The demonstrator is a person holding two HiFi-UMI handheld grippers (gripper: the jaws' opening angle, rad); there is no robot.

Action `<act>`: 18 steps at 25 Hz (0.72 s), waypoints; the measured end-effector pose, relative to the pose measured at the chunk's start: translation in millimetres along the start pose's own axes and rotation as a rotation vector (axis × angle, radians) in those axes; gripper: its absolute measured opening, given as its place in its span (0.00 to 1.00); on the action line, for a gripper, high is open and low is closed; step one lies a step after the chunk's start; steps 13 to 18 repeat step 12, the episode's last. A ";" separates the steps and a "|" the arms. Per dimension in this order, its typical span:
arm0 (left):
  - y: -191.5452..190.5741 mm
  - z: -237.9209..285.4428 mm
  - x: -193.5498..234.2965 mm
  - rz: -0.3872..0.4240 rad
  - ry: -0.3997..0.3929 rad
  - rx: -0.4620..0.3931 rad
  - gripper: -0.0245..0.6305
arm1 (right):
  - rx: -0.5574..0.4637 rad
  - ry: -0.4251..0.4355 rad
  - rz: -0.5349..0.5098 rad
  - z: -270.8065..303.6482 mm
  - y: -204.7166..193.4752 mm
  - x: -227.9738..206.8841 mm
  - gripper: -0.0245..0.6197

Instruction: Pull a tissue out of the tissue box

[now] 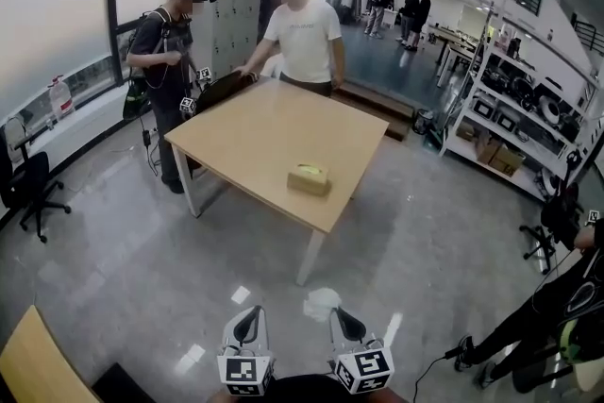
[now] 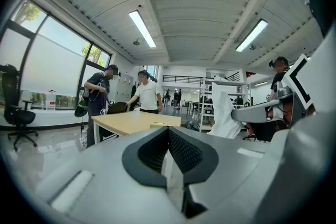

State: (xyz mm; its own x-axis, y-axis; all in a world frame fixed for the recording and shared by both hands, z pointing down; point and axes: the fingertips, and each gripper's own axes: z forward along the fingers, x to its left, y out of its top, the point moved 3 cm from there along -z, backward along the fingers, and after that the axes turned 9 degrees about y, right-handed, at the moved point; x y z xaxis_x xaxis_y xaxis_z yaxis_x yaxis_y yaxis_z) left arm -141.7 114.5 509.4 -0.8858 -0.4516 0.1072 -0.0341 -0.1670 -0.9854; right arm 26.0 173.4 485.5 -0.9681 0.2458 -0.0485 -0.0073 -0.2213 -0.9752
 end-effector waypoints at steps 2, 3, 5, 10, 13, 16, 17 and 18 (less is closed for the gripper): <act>-0.3 -0.2 -1.1 0.000 0.000 -0.005 0.07 | -0.006 -0.007 -0.007 -1.5 3.0 -2.3 0.03; 0.2 -0.1 -1.7 -0.001 0.000 -0.006 0.07 | -0.008 -0.011 -0.009 -2.2 4.3 -3.2 0.03; -3.6 0.3 -1.3 0.004 -0.003 -0.005 0.07 | -0.010 -0.017 -0.012 -2.6 5.8 -4.4 0.03; 1.7 -0.9 -3.4 -0.006 -0.007 0.001 0.07 | -0.009 -0.027 -0.013 -5.2 5.0 -6.5 0.03; 3.9 -0.7 -2.8 -0.005 -0.005 0.000 0.07 | -0.011 -0.030 -0.014 -5.2 5.0 -6.9 0.03; 3.9 -0.7 -2.8 -0.005 -0.005 0.000 0.07 | -0.011 -0.030 -0.014 -5.2 5.0 -6.9 0.03; 3.9 -0.7 -2.8 -0.005 -0.005 0.000 0.07 | -0.011 -0.030 -0.014 -5.2 5.0 -6.9 0.03; 3.9 -0.7 -2.8 -0.005 -0.005 0.000 0.07 | -0.011 -0.030 -0.014 -5.2 5.0 -6.9 0.03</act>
